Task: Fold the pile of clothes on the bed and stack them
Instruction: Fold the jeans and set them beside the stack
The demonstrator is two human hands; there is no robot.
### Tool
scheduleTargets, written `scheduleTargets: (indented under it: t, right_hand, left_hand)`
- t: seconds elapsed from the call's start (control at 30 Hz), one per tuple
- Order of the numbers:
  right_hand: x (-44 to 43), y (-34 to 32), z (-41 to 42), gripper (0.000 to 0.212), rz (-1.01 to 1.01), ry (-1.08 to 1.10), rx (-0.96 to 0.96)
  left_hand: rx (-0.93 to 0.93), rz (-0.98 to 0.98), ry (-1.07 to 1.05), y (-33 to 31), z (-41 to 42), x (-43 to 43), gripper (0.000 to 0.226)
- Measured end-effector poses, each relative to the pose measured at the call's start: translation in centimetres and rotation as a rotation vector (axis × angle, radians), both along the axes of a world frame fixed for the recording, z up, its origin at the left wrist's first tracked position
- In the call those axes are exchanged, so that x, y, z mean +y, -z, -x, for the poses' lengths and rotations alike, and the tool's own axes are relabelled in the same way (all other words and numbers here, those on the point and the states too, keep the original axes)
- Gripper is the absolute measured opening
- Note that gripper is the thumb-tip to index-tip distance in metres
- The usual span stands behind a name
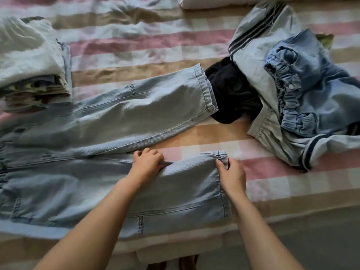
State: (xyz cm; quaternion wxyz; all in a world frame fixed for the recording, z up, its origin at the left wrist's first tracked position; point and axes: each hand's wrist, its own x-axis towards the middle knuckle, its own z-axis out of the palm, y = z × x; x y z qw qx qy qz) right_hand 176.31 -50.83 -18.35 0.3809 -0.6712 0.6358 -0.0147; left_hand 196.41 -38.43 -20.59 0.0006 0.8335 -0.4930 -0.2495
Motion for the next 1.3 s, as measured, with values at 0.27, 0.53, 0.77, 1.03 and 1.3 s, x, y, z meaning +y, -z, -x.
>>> scheduleTargets:
  t: [0.27,0.53,0.77,1.03,1.3]
  right_hand:
    - [-3.9,0.2,-0.9,0.02,0.256,0.043,0.018]
    - [-1.5,1.1,-1.1,0.048,0.399,-0.057,0.153]
    - [-2.1,-0.8,-4.5,0.043,0.42,-0.067,0.074]
    - [-6.0,-6.0,-16.6,0.017,0.31,-0.459,-0.195]
    - [-13.7,-2.7,-24.2,0.023,0.461,-0.604,0.012]
  left_hand:
    - [-0.084,0.335,-0.238,0.1,-0.6,-4.4,0.014]
    - [-0.145,0.39,-0.073,0.7,2.1,-2.2,0.051]
    - [-0.004,0.428,-0.041,-1.8,0.1,-2.7,0.031]
    - [0.179,0.597,-0.197,-6.4,-11.4,-4.8,0.023]
    - [-0.022,0.197,-0.297,-1.7,-21.9,-7.0,0.051]
